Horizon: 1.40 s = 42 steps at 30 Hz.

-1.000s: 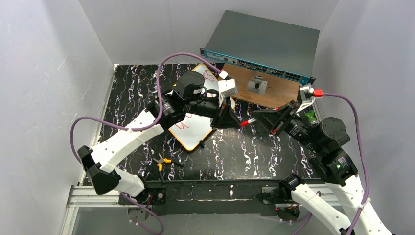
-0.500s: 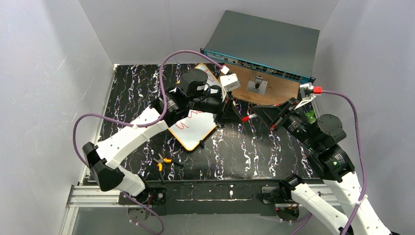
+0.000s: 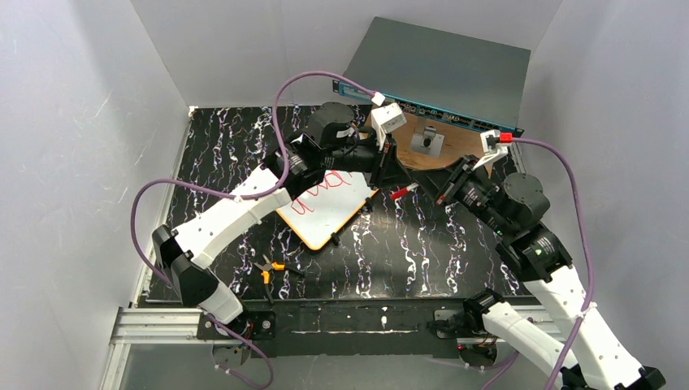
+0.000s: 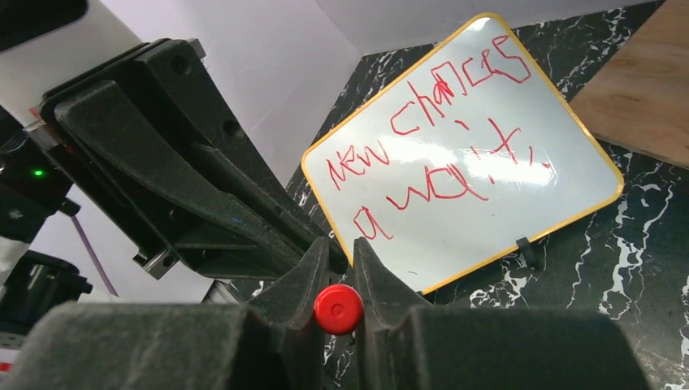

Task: Write a sentence on the whiteboard
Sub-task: Insert the whiteboard marker without the cap into the pen cap, then put down the whiteboard marker at the center of the board.

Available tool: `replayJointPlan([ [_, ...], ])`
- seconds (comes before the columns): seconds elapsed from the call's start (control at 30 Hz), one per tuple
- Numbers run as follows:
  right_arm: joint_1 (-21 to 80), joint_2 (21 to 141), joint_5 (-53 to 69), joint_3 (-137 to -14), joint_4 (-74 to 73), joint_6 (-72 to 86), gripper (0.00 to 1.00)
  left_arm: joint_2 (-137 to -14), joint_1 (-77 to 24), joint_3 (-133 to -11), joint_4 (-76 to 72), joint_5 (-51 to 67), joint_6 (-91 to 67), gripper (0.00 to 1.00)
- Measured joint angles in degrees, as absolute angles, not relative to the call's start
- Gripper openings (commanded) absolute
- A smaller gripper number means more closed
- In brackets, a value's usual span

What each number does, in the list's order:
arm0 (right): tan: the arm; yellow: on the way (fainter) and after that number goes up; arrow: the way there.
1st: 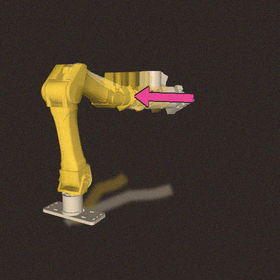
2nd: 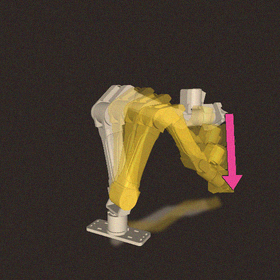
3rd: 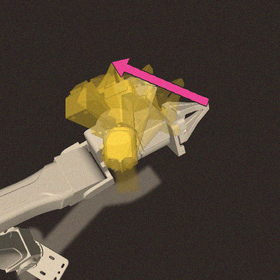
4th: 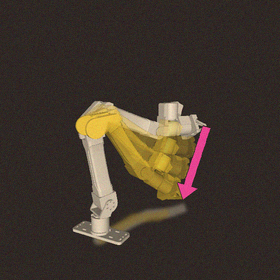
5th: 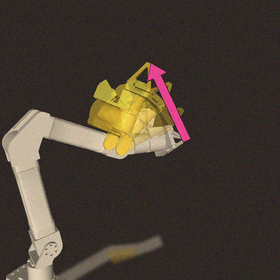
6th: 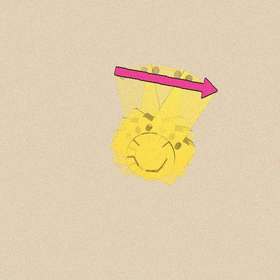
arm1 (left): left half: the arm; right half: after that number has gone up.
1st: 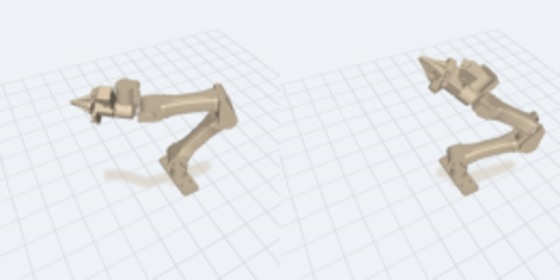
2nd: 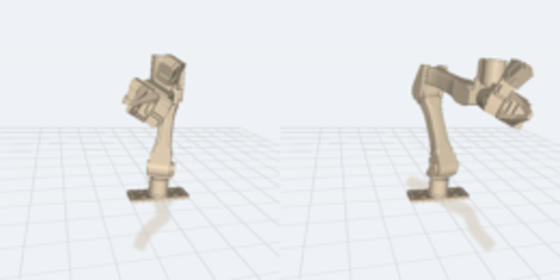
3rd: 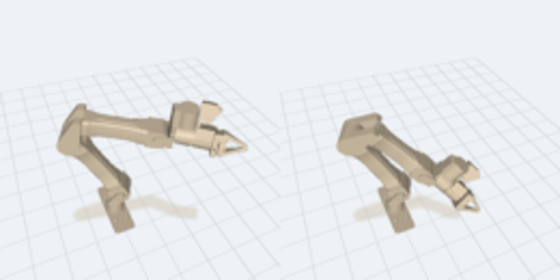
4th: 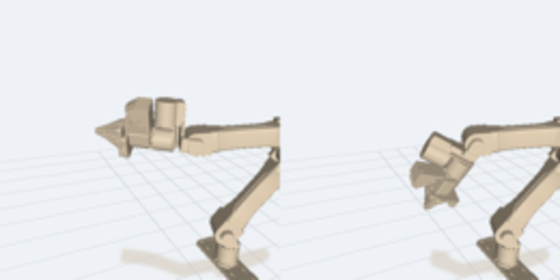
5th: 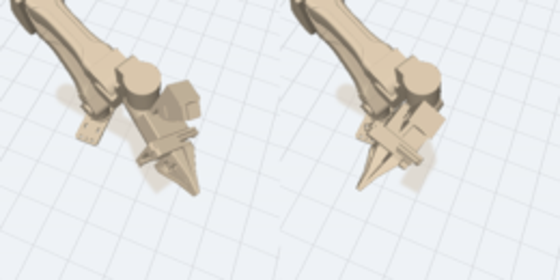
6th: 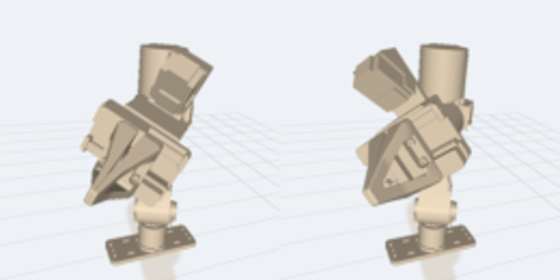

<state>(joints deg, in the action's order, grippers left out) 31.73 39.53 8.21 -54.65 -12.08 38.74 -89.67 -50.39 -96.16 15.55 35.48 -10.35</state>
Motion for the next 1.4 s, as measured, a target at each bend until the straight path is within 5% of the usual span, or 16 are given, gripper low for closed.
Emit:
replayJointPlan([
  [0.33,31.7,41.3,6.4,-54.5,-12.4,39.3,0.01,-89.8,-50.7,-96.1,17.8,30.6,-8.8,0.04],
  [0.47,32.9,39.8,5.2,-53.6,-15.3,39.7,0.01,-88.4,-51.7,-94.3,19.3,28.4,-6.2,0.41],
  [0.6,33.8,39.2,4.3,-52.3,-22.2,39.2,0.01,-82.5,-52.1,-88.7,18.3,25.6,-4.7,0.63],
  [0.8,33.8,39.6,1.5,-51.5,-28.3,39.3,0.01,-73.2,-51.7,-83.9,18.7,22.2,-4.3,0.69],
  [1.13,33.8,44.0,-2.5,-49.8,-30.4,45.1,0.01,-67.4,-51.7,-77.9,25.0,15.2,-5.3,0.98],
  [1.4,33.8,52.3,-1.5,-43.1,-28.8,52.6,0.01,-63.2,-51.7,-76.3,33.8,4.4,-7.8,0.98],
])
